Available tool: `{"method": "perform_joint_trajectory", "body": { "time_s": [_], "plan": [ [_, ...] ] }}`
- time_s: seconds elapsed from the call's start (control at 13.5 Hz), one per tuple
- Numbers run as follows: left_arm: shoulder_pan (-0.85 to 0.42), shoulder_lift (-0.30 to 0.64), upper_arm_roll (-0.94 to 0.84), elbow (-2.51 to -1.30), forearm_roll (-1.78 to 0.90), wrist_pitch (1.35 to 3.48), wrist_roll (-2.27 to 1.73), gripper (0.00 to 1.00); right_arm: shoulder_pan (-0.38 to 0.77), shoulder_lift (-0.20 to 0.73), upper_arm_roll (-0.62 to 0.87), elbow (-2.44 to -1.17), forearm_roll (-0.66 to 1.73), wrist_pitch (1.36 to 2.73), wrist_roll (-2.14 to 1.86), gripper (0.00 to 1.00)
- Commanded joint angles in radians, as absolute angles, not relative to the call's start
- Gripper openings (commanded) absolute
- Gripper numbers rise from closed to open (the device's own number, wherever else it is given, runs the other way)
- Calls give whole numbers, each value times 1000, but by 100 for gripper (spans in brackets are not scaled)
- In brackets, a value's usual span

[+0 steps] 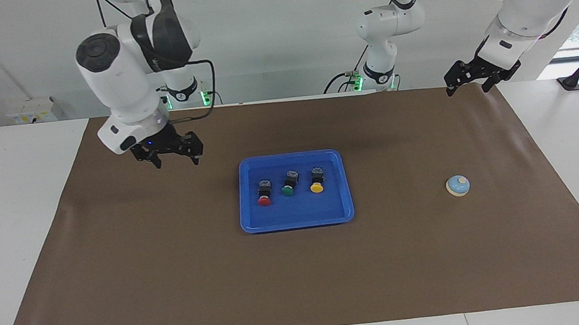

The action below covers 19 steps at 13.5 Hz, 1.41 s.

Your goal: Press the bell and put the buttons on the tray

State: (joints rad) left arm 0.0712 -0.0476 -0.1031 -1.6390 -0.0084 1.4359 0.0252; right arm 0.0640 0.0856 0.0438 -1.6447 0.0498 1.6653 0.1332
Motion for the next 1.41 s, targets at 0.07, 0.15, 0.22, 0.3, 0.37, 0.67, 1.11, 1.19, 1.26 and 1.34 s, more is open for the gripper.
{"method": "perform_joint_trajectory", "body": {
  "time_s": [0.07,0.15,0.22,0.3,0.37,0.67,1.11,1.19,1.26,1.34],
  "plan": [
    [74,-63,-103,-1655,0,1447,17,100,-41,-27,66,-1664,49,1551,2,100],
    [72,-63,-103,-1655,0,1447,17,100,-63,-41,72,-1643,57,1502,-6,100],
    [74,-63,-103,-1655,0,1447,17,100,-66,-35,72,-1597,57,1440,-6,100],
    [74,-63,-103,-1655,-2,1447,17,100,-69,-23,72,-1553,57,1387,-5,100],
    [74,-63,-103,-1654,0,1447,17,100,-72,-15,72,-1539,55,1369,-6,100],
    [72,-63,-103,-1655,0,1447,17,100,-81,-18,89,-1552,-6,1384,-11,100],
    [74,-63,-103,-1654,0,1447,17,100,-87,-18,100,-1552,-34,1417,-35,100],
    [72,-63,-103,-1655,-2,1447,17,100,-87,-18,100,-1552,-29,1416,-35,100],
    [74,-63,-103,-1655,0,1447,17,100,-89,-18,98,-1551,-26,1416,-35,100],
    [74,-63,-103,-1655,0,1447,17,100,-90,-20,98,-1549,-23,1416,-37,100]
  ]
}}
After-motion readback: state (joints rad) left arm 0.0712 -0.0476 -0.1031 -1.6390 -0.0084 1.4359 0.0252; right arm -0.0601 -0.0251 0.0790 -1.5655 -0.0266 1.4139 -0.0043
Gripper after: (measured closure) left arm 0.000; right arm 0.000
